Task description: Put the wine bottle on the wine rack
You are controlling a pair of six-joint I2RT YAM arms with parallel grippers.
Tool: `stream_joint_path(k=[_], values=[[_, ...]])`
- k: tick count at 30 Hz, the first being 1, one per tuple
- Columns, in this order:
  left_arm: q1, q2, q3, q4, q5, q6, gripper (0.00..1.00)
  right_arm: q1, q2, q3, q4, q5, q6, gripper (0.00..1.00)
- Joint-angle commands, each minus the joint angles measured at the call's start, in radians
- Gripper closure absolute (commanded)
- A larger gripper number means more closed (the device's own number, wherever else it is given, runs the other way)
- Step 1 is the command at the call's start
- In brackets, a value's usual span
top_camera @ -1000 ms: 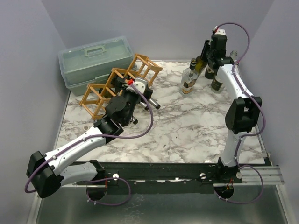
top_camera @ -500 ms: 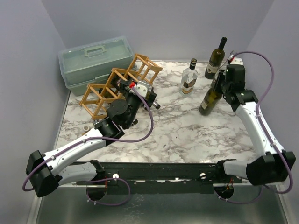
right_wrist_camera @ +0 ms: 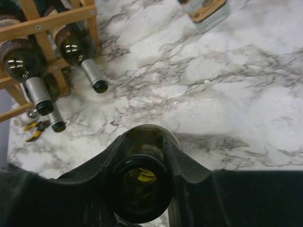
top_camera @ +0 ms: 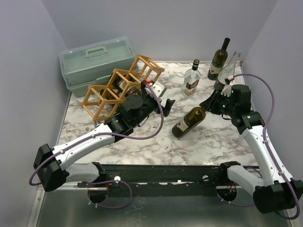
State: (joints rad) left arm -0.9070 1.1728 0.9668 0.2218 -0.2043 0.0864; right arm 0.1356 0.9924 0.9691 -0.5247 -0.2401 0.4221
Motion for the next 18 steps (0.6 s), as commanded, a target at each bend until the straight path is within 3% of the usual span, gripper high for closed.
stream_joint_path(k=[1,12,18], values=[[-0.047,0.083,0.052,-0.058,0.174,-0.149,0.02,0.001,-0.05,-0.003,0.077,-0.173,0.105,0.99],[-0.184,0.188,-0.005,0.033,0.132,-0.116,0.01,0.001,-0.047,0.165,-0.015,-0.249,0.068,0.99],[-0.214,0.231,-0.002,0.044,0.107,-0.079,0.01,0.001,-0.098,0.139,0.046,-0.311,0.148,0.99]])
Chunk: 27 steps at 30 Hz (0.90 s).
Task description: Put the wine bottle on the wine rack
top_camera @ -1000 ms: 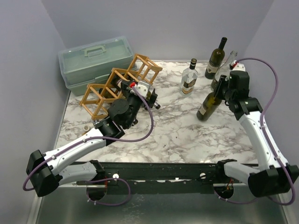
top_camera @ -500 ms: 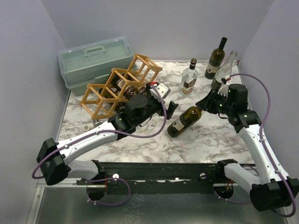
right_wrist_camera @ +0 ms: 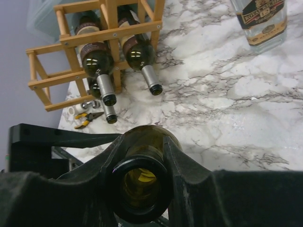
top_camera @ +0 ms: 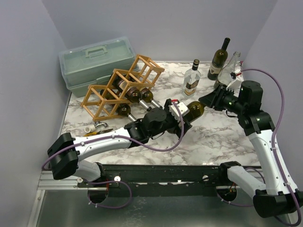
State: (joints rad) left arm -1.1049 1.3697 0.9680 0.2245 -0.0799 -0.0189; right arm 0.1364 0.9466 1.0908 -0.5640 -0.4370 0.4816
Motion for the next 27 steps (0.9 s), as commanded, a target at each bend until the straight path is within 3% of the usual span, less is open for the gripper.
stream_joint_path(k=[1,11,14,16,19,20,21,23,27], values=[[-0.021,0.041,-0.002,0.039,-0.032,0.052,0.01,-0.001,-0.061,0.011,0.095,-0.122,0.1,0.99],[-0.028,0.087,0.027,-0.009,-0.161,0.268,0.02,0.0,-0.072,-0.022,0.128,-0.224,0.167,1.0],[-0.029,0.088,0.035,-0.023,-0.178,0.295,0.15,0.0,-0.075,-0.016,0.112,-0.229,0.162,0.99],[-0.028,0.077,0.033,-0.026,-0.187,0.315,0.36,0.0,-0.083,-0.021,0.107,-0.229,0.157,0.99],[-0.029,0.051,0.025,-0.034,-0.184,0.354,0.77,0.0,-0.101,-0.032,0.082,-0.195,0.11,0.99],[-0.031,0.044,0.023,-0.04,-0.178,0.376,0.93,0.0,-0.105,-0.037,0.066,-0.17,0.084,0.97],[-0.035,0.035,0.018,-0.043,-0.178,0.396,1.0,0.0,-0.105,-0.04,0.034,-0.138,0.053,0.88],[-0.048,0.018,0.004,-0.052,-0.156,0.472,1.0,0.0,-0.098,-0.038,-0.028,-0.102,-0.028,0.64],[-0.077,-0.012,-0.027,-0.056,-0.129,0.569,1.0,0.0,-0.071,-0.036,-0.145,-0.113,-0.166,0.41]])
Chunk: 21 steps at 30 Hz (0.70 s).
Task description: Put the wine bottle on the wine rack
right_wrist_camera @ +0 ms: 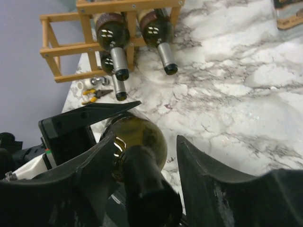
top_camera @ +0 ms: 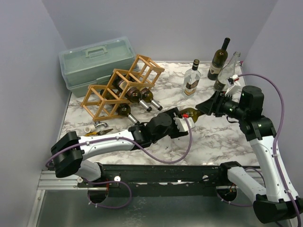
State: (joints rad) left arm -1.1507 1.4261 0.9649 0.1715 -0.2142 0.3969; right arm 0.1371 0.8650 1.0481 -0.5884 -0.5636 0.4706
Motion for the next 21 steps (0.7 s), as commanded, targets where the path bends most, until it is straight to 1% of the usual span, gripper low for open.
stream_joint_path(k=[1,4,7,9,12,14,21], values=[[-0.032,-0.072,-0.026,-0.001,0.007,0.148,1.0,-0.001,0.012,-0.001,-0.137,-0.007,-0.186,0.38],[-0.038,-0.067,-0.029,0.005,0.015,0.143,1.0,-0.001,-0.012,-0.039,-0.152,-0.06,-0.231,0.3],[-0.043,-0.051,-0.03,0.004,-0.008,0.173,1.0,-0.001,-0.066,-0.067,-0.159,-0.08,-0.238,0.24],[-0.046,-0.047,-0.04,0.009,-0.033,0.208,1.0,-0.001,-0.099,-0.067,-0.177,-0.052,-0.229,0.23],[-0.047,-0.027,-0.082,0.068,-0.067,0.298,1.0,-0.001,-0.142,-0.051,-0.247,0.028,-0.24,0.23],[-0.049,-0.011,-0.087,0.071,-0.087,0.352,1.0,0.0,-0.171,-0.051,-0.274,0.074,-0.231,0.19],[-0.057,-0.069,-0.146,0.073,-0.024,0.465,1.0,-0.001,-0.181,-0.015,-0.354,0.047,-0.221,0.18]])
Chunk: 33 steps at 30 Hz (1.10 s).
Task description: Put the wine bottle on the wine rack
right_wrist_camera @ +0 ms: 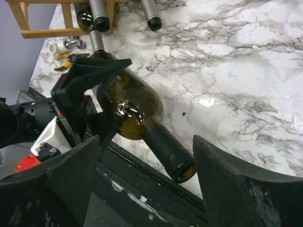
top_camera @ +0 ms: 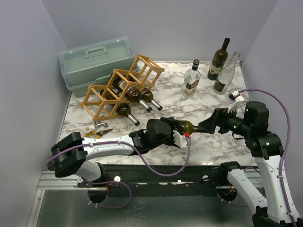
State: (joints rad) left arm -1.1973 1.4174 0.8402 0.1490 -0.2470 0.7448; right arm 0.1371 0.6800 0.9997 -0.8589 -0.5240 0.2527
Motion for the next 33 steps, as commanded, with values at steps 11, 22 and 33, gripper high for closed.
stream_joint_path(k=[11,22,33], values=[[-0.044,-0.141,-0.083,0.075,0.119,0.214,1.0,0.025,0.022,-0.109,-0.059,-0.241,0.074,0.22],[-0.083,-0.228,-0.089,0.008,0.104,0.292,1.0,0.203,0.055,-0.133,-0.081,-0.291,0.076,0.26],[-0.106,-0.283,-0.096,-0.039,0.059,0.366,1.0,0.332,0.132,-0.13,-0.074,-0.302,0.069,0.38]])
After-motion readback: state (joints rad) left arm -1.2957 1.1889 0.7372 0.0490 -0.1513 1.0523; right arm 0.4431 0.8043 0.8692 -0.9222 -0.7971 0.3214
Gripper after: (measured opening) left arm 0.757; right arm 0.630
